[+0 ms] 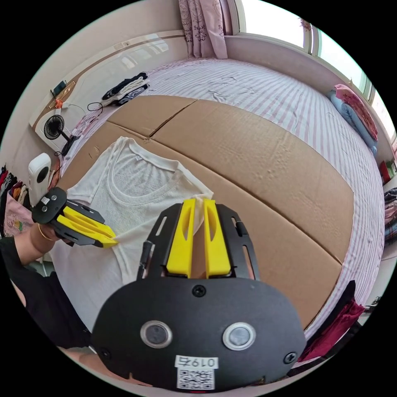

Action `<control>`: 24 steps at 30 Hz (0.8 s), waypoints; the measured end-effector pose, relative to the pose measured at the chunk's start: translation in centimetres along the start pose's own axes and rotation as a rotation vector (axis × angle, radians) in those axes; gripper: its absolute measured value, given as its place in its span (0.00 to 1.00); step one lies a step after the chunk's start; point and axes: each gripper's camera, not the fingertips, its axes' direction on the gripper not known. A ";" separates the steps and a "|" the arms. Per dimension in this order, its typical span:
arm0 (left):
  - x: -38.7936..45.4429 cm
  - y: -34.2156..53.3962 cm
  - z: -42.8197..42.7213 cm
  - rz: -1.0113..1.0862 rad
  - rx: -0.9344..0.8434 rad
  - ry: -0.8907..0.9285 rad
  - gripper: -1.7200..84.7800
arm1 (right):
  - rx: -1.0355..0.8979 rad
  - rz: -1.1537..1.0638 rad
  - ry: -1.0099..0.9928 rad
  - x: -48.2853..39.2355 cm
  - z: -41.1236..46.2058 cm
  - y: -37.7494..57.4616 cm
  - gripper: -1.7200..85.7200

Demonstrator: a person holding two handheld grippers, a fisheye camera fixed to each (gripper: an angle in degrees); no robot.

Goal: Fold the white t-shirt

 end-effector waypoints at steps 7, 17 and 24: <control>0.2 0.8 1.0 -0.029 0.002 0.013 0.04 | 0.003 0.012 0.011 -1.1 3.4 0.6 0.08; 0.4 2.2 3.5 -0.089 -0.011 0.044 0.03 | -0.009 0.020 0.018 -2.7 8.1 2.0 0.08; 1.7 3.8 4.5 -0.167 -0.006 0.037 0.03 | -0.006 0.029 0.001 -3.7 11.8 3.8 0.08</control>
